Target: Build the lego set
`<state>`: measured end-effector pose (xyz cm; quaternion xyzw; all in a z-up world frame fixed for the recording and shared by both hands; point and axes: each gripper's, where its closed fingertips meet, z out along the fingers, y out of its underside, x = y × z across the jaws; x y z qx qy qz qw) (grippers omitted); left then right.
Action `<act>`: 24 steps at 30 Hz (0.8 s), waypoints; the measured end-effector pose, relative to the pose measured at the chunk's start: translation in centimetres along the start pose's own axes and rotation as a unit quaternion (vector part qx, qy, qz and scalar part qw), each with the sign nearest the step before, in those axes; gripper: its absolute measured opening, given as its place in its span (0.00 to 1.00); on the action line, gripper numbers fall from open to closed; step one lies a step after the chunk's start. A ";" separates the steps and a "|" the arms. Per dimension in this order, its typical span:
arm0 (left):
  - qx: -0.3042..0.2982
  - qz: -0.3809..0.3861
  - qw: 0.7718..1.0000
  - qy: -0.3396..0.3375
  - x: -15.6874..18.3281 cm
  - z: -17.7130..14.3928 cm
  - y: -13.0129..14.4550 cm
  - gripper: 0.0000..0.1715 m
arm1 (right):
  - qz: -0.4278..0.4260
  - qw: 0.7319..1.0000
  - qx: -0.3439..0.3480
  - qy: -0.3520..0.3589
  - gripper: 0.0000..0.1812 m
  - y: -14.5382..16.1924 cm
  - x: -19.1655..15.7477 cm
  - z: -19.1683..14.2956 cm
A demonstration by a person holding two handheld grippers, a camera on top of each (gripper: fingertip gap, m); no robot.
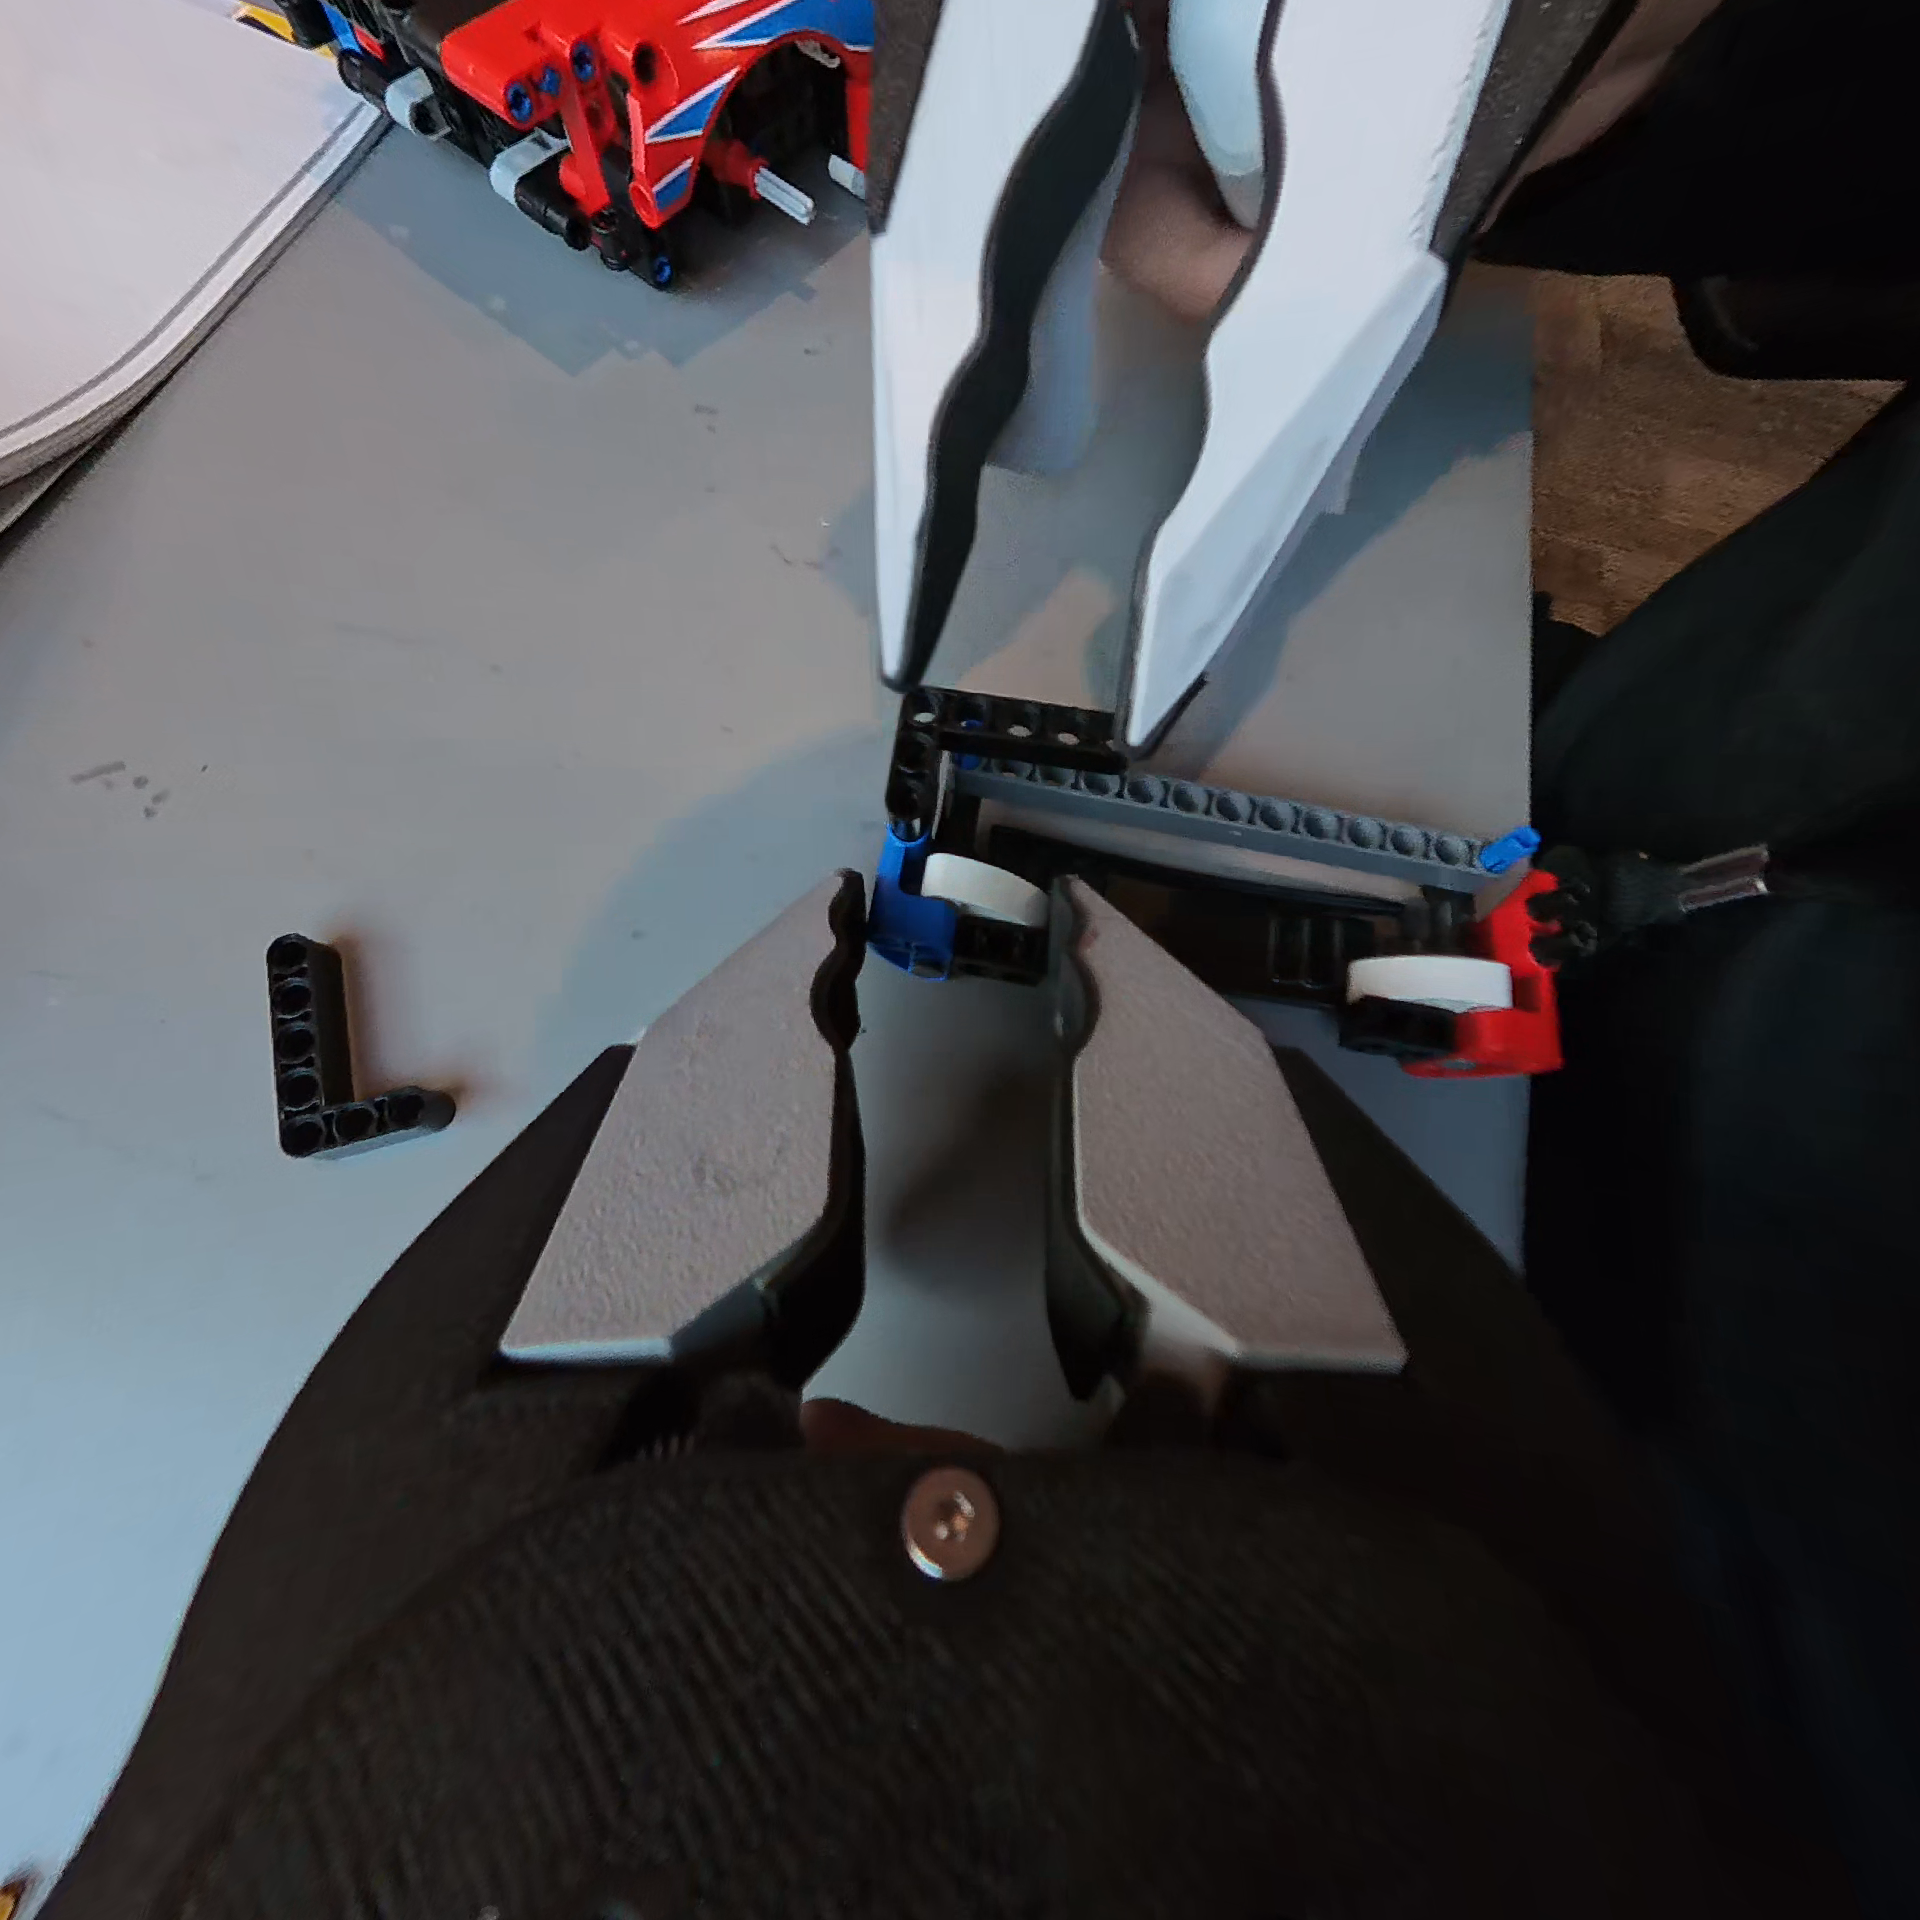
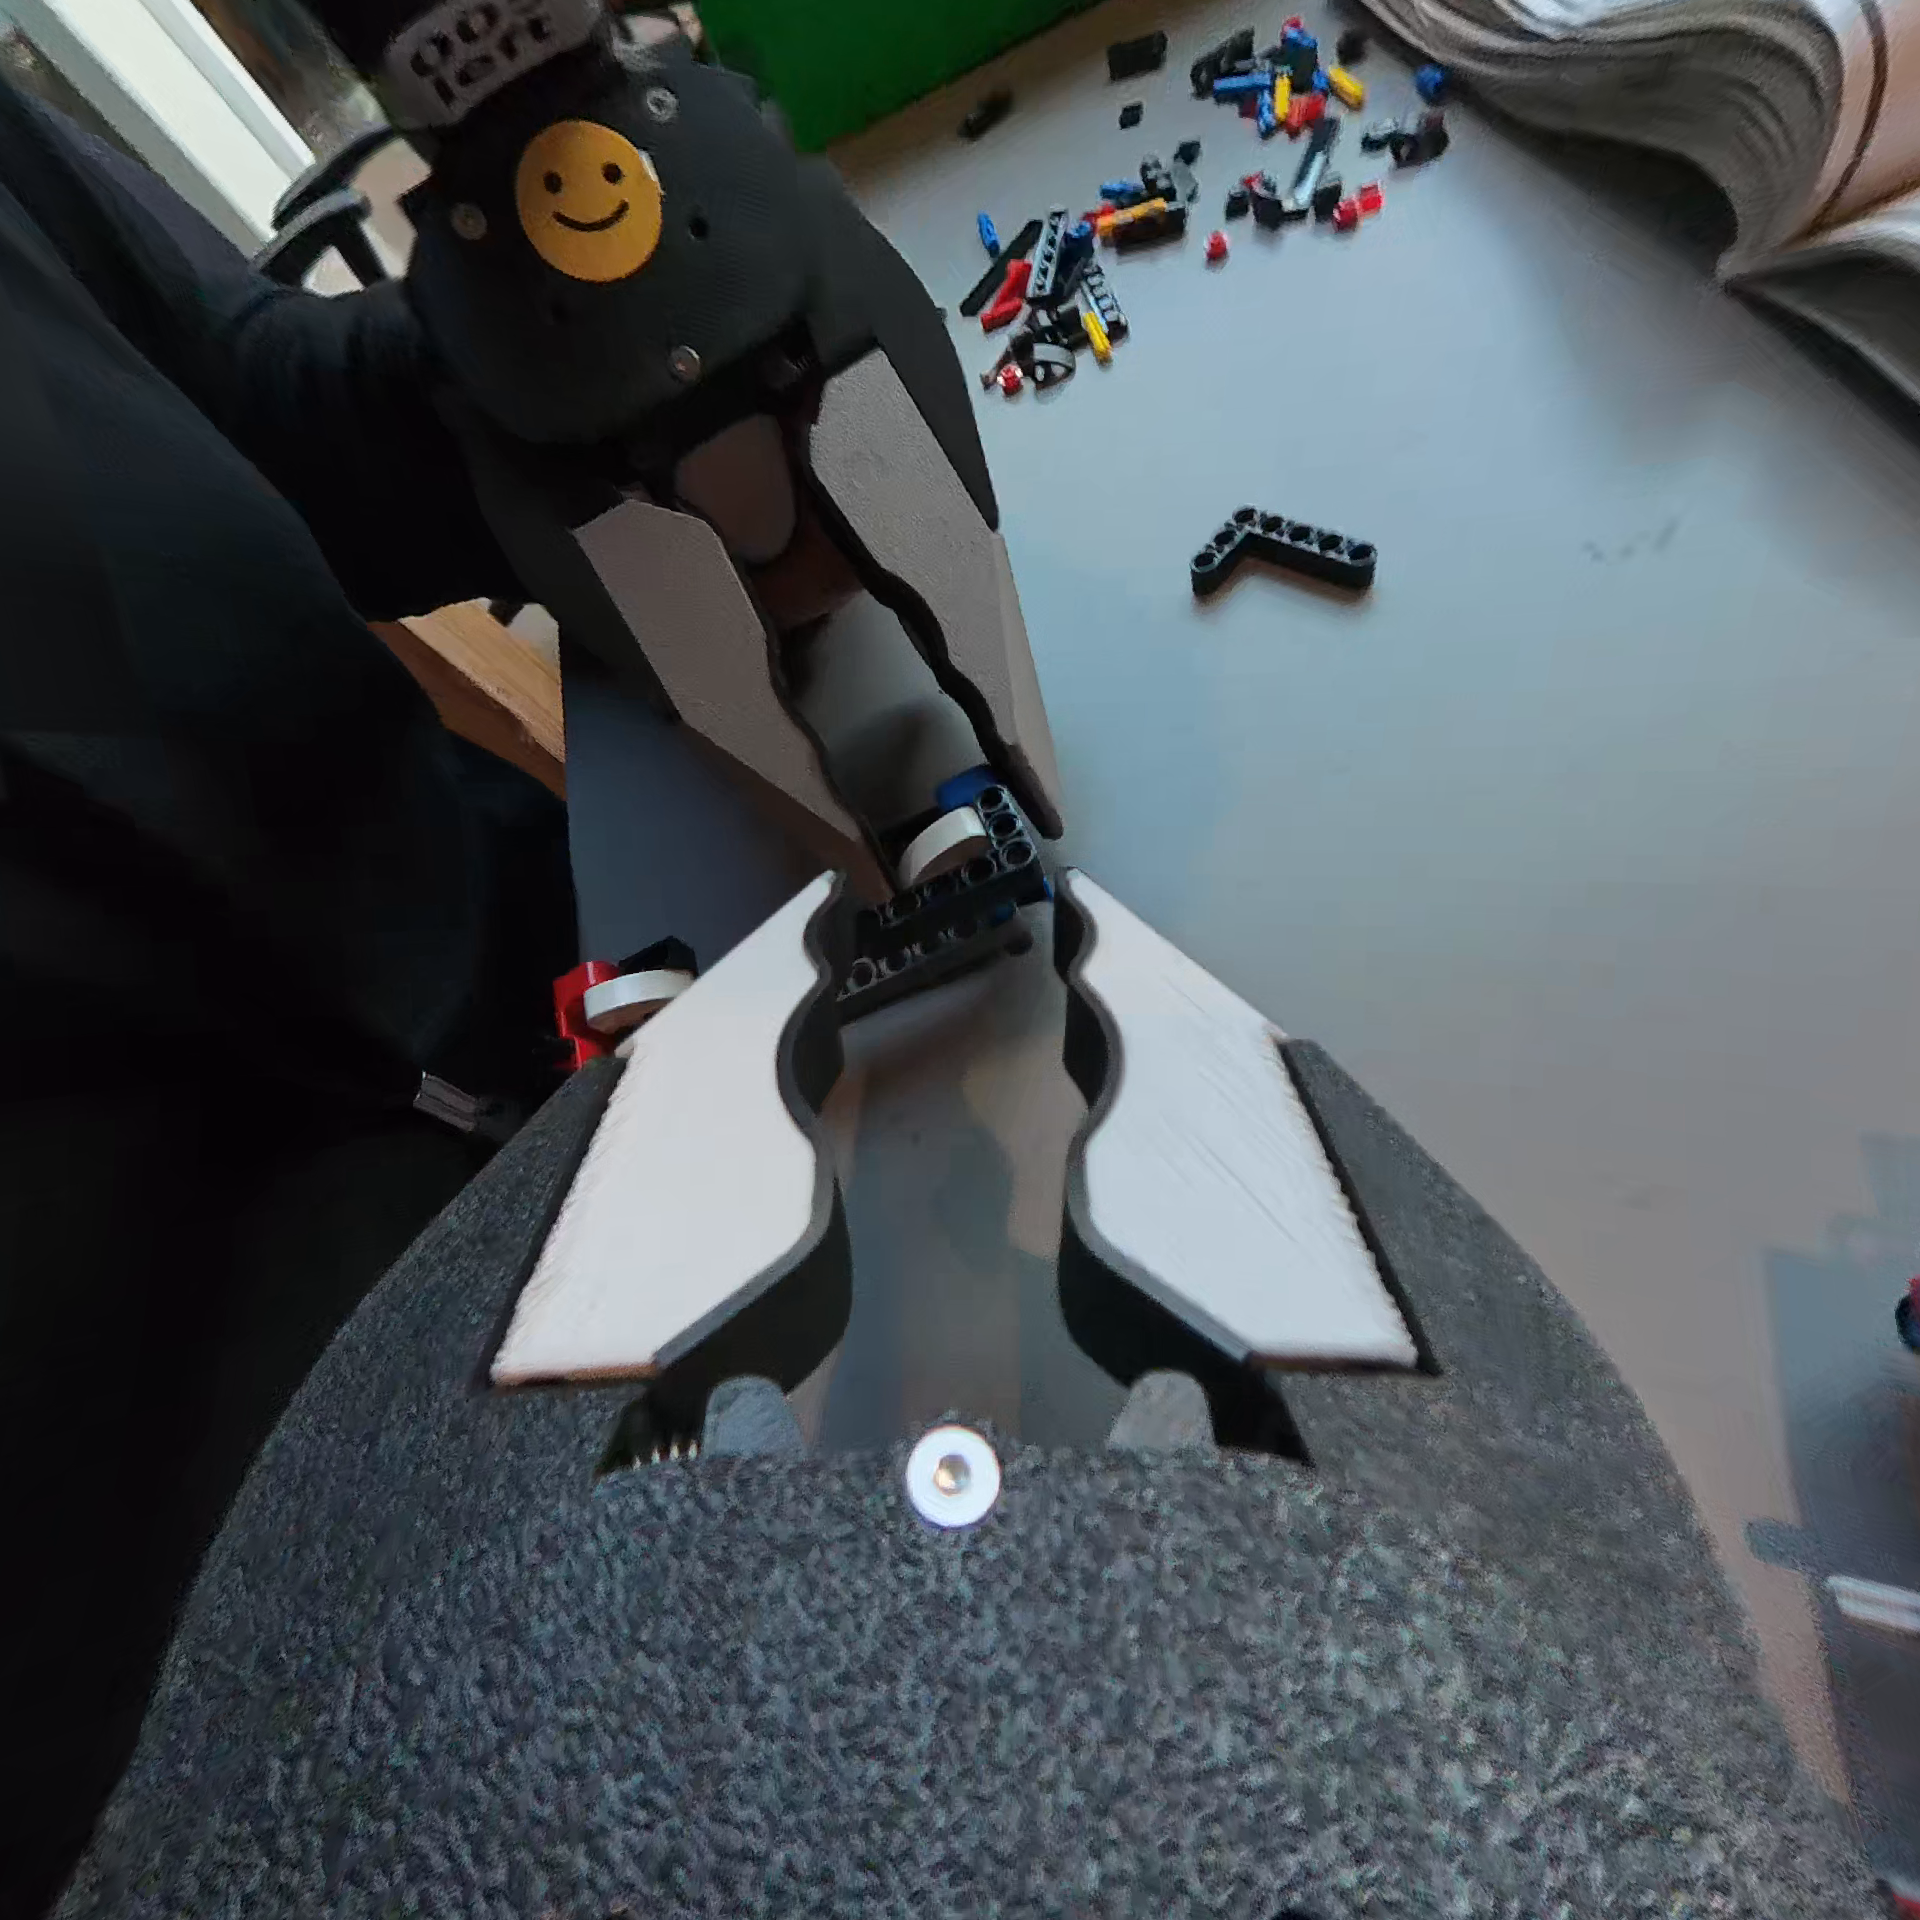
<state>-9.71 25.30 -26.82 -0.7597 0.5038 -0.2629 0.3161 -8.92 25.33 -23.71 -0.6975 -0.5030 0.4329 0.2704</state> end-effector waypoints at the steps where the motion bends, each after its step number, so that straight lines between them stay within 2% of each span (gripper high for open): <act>1: -0.001 0.000 1.000 0.001 0.0 0.0 0.0 0.19 | -0.027 1.000 0.000 -0.006 0.24 -0.2 -0.2 0.0; 5: -0.003 -0.004 1.000 0.018 0.4 0.0 0.2 0.19 | -0.137 0.990 -0.024 -0.011 0.27 -0.1 -0.1 0.0; 9: -0.004 0.001 1.000 0.015 0.5 -0.1 0.2 0.19 | -0.179 0.982 -0.046 -0.038 0.26 0.1 -0.7 0.2; 12: -0.005 -0.005 1.000 0.018 0.7 -0.2 0.4 0.19 | -0.169 0.982 -0.056 -0.056 0.22 0.5 -1.1 0.6; 18: -0.005 -0.011 0.999 0.029 0.9 -0.4 0.5 0.19 | -0.146 0.987 -0.039 -0.062 0.22 0.5 -1.2 0.7; 24: -0.009 -0.006 0.999 0.031 0.6 -0.6 0.8 0.19 | -0.096 0.993 -0.008 -0.074 0.19 -0.7 -1.0 -0.2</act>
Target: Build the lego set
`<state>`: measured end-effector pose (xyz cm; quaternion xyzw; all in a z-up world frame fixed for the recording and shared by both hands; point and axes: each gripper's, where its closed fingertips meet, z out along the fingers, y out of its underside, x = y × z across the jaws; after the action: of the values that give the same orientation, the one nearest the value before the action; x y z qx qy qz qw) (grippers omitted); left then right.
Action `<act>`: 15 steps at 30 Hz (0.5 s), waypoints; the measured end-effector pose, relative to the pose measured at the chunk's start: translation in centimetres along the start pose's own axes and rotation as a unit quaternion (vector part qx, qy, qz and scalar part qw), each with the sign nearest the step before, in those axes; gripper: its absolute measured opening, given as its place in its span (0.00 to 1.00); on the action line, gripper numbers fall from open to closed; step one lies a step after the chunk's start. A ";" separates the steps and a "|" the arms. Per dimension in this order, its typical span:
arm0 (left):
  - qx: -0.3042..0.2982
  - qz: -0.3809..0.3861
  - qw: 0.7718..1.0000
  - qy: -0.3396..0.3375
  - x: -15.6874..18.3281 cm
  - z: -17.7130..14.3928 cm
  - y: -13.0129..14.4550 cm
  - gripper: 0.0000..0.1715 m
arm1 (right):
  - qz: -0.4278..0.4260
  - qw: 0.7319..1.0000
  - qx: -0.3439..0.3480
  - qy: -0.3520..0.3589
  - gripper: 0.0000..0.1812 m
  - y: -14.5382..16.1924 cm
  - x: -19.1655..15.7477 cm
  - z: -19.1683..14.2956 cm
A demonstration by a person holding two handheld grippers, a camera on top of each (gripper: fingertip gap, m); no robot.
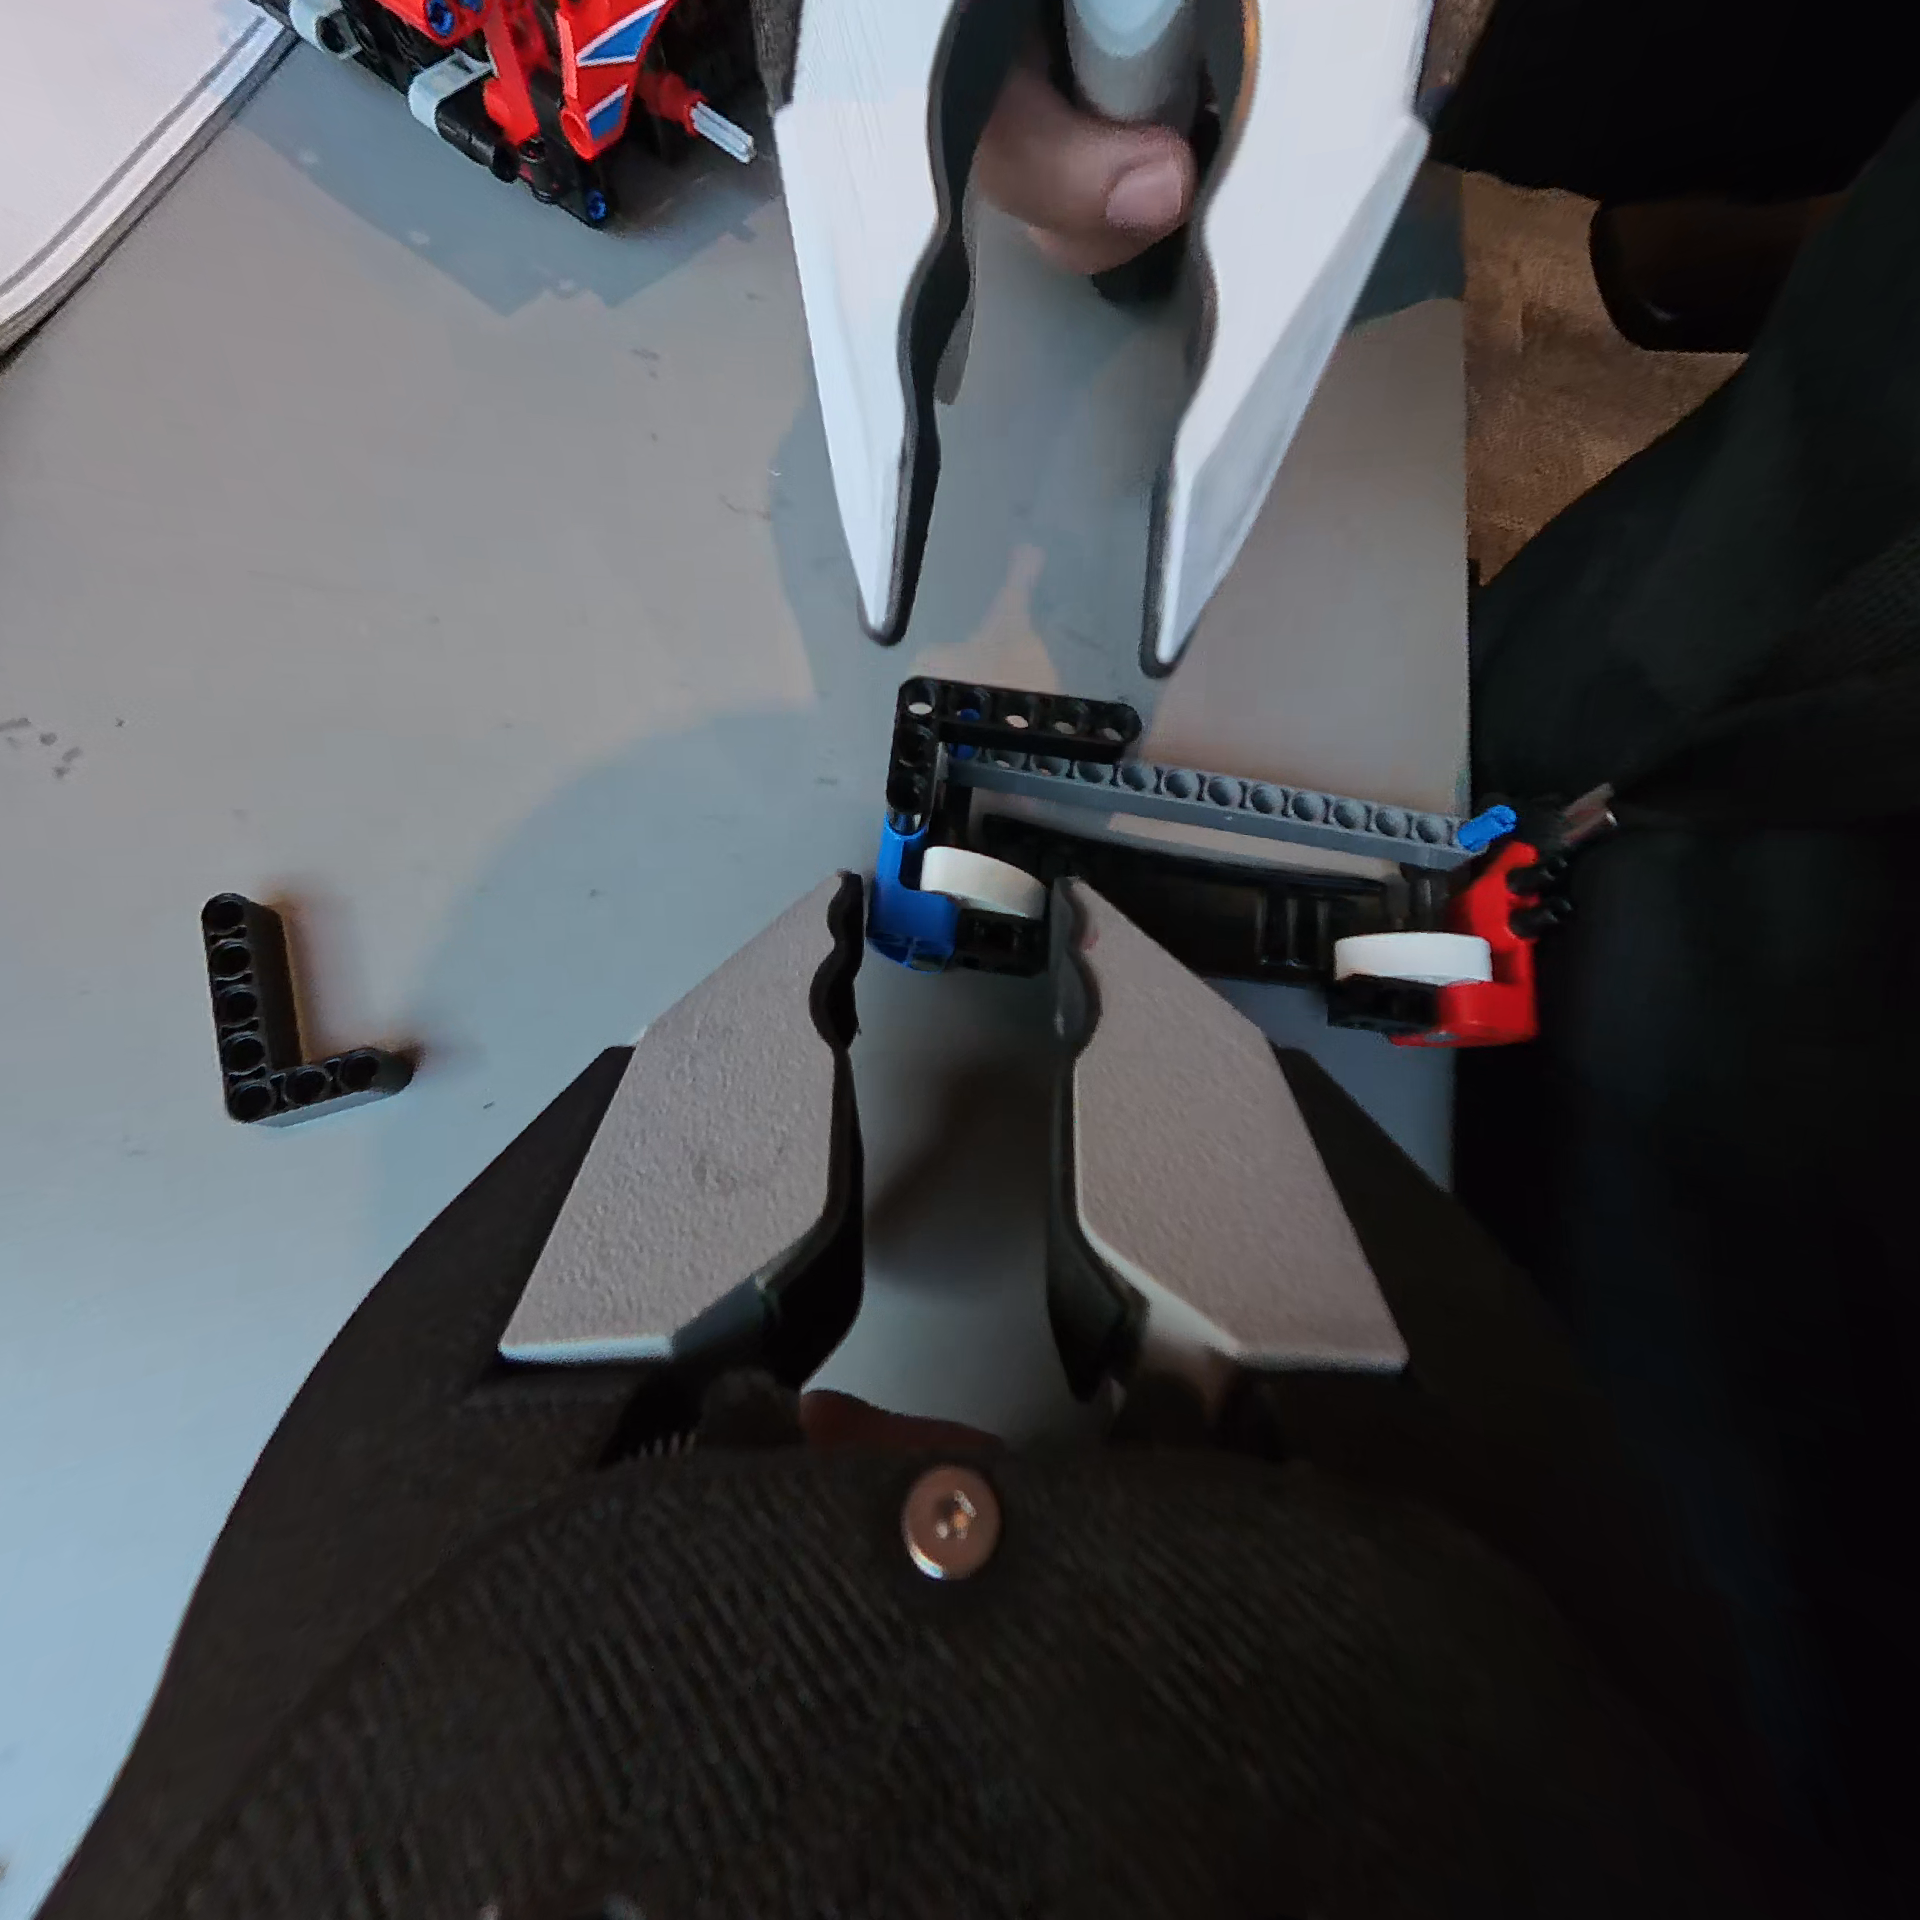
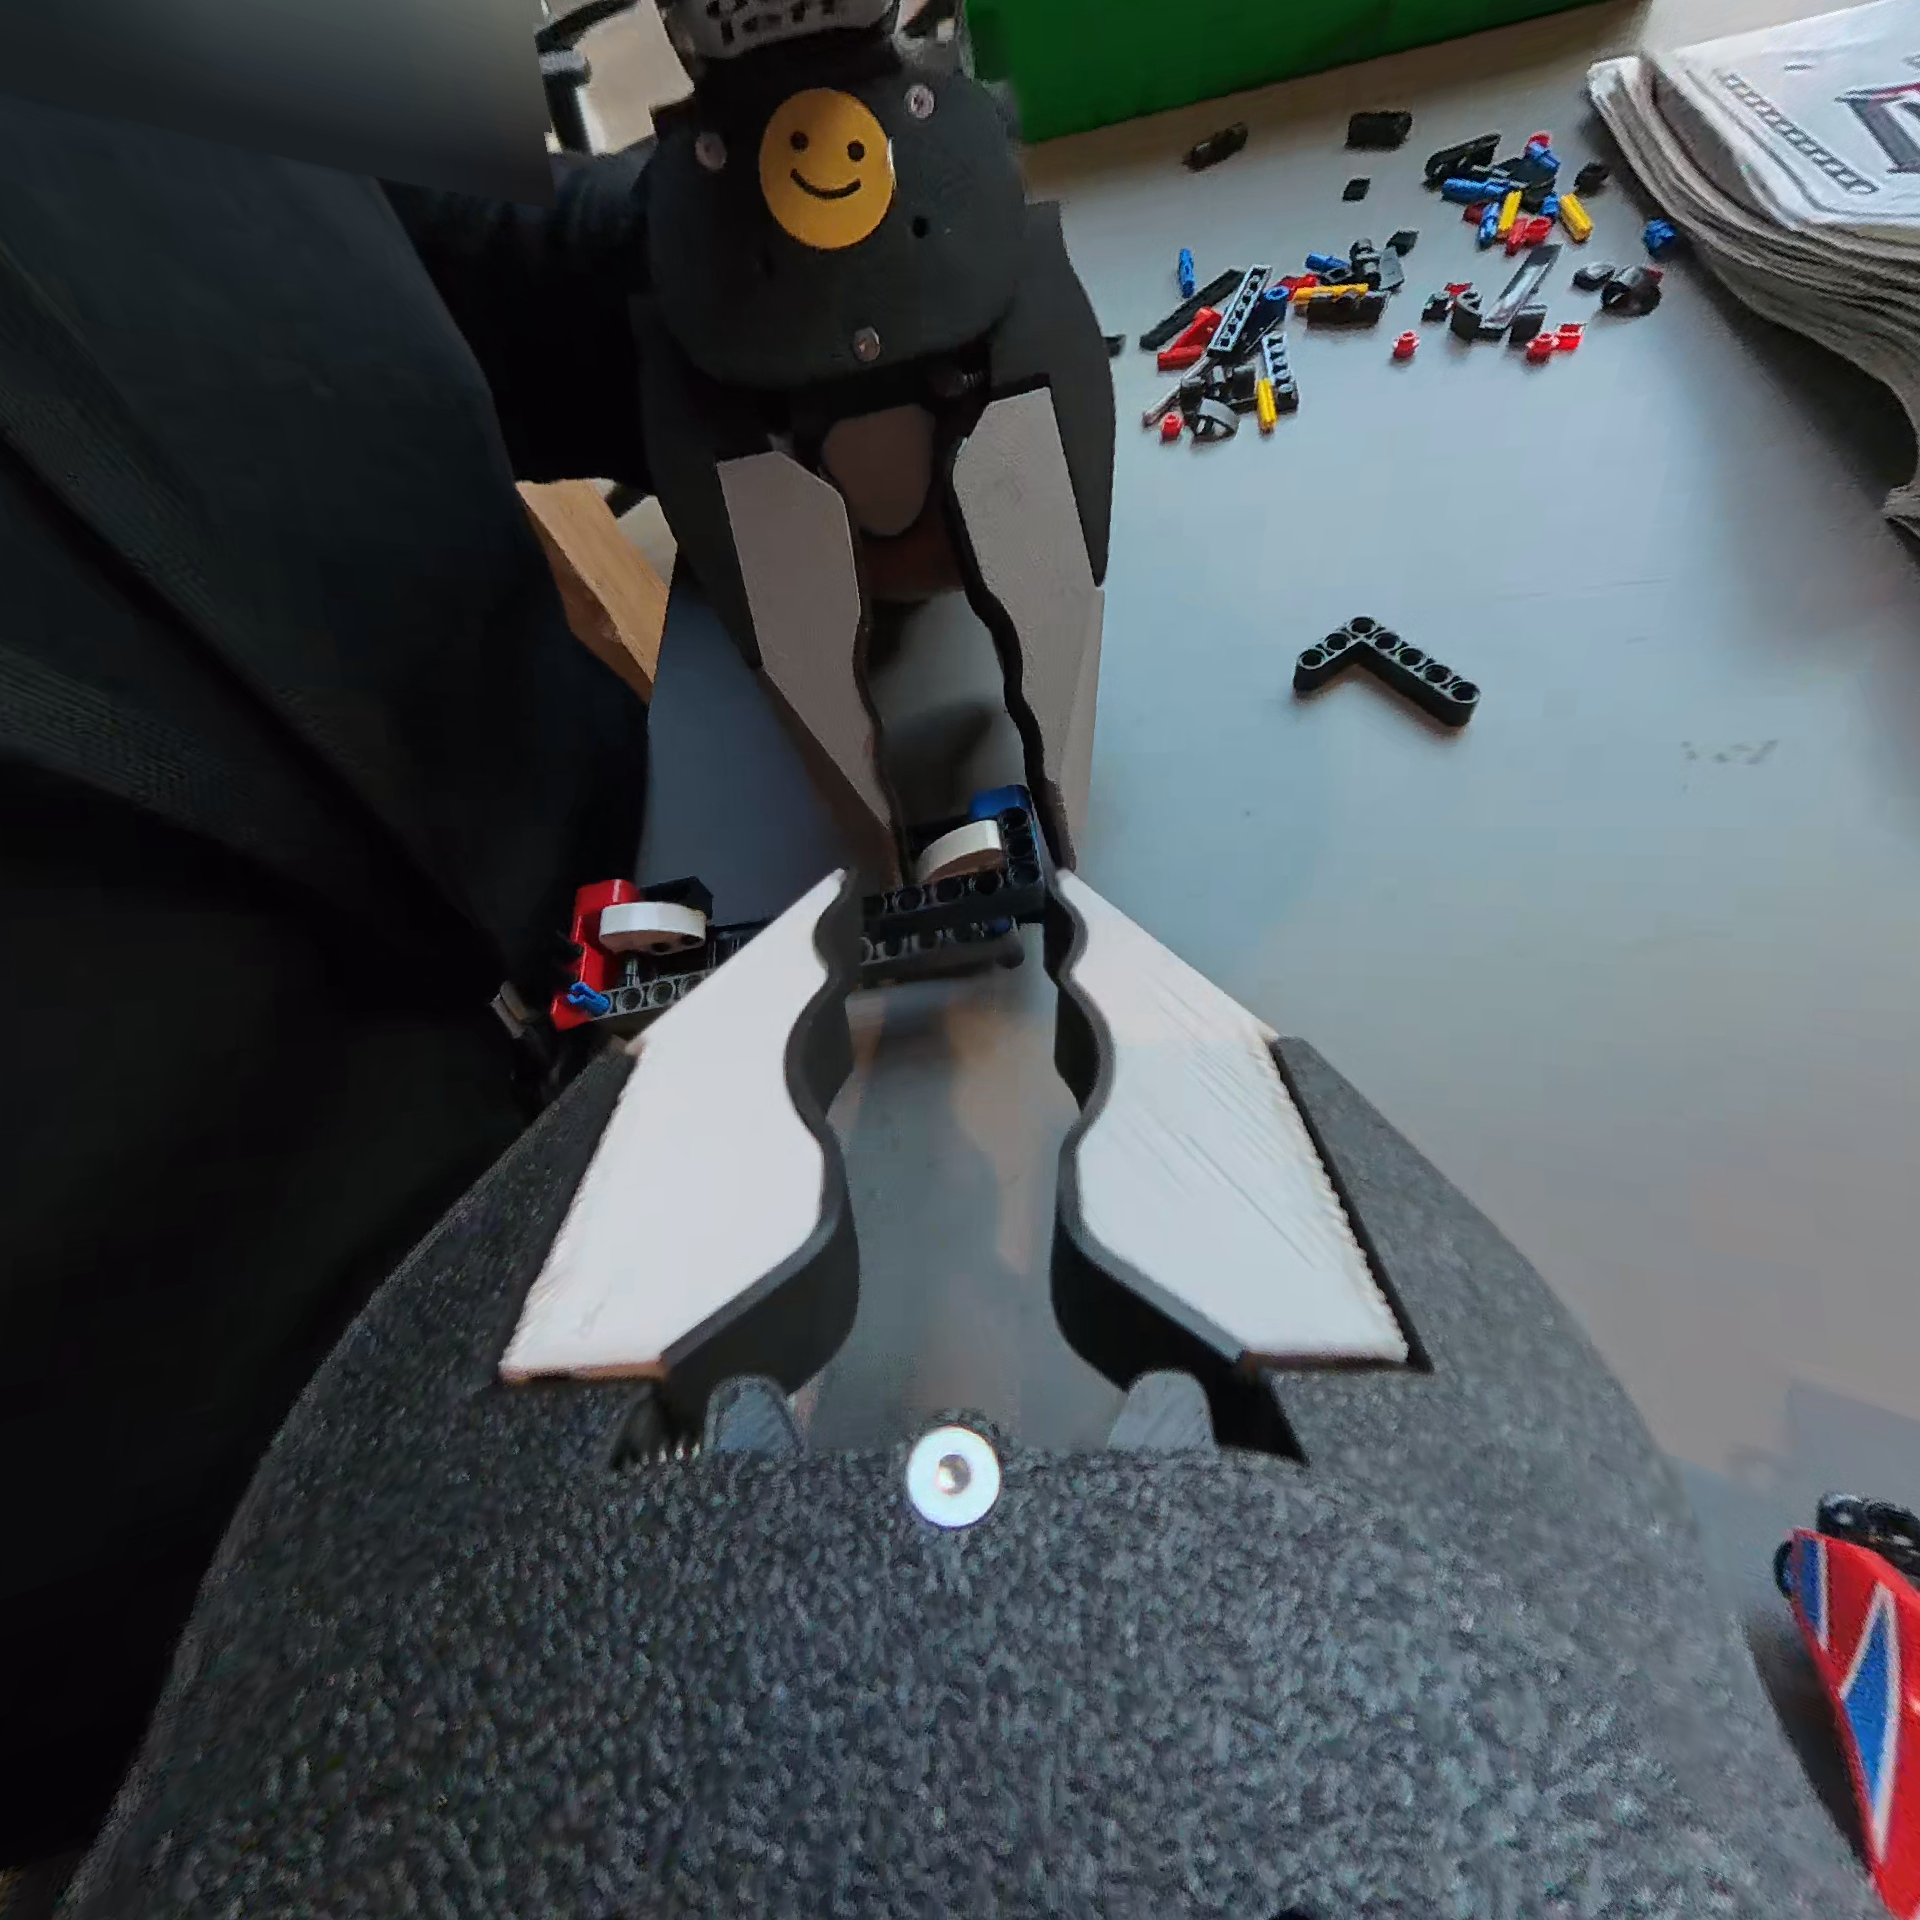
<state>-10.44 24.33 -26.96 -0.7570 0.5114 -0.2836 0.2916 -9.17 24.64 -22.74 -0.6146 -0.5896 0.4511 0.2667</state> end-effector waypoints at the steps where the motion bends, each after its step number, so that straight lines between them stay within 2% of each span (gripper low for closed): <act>1: 0.000 0.000 1.000 0.001 -0.1 -0.1 0.0 0.20 | 0.005 1.000 0.005 0.004 0.15 -0.3 0.2 -0.1; 3: 0.004 -0.001 1.000 0.009 0.0 -0.3 -0.1 0.20 | 0.012 1.000 0.002 0.019 0.10 -0.7 1.0 -0.2; 6: 0.020 -0.002 0.999 0.028 0.1 -0.9 -0.6 0.20 | 0.014 1.000 -0.018 0.005 0.14 -0.4 0.7 -0.1; 9: 0.041 -0.007 0.999 0.020 -0.8 -1.5 -1.5 0.17 | 0.015 0.999 -0.036 0.010 0.14 0.2 0.6 0.2; 14: 0.039 0.025 0.998 0.040 -0.5 -0.8 -2.5 0.13 | 0.078 0.996 -0.040 0.013 0.00 0.5 0.7 0.3; 15: 0.034 0.030 0.998 0.043 -0.4 -0.6 -2.4 0.11 | 0.087 0.995 -0.043 0.008 0.00 0.7 0.5 0.3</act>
<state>-9.52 25.40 -24.85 -0.7179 0.5362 -0.3241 0.3034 -9.21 24.98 -23.58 -0.6779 -0.5504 0.4424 0.2043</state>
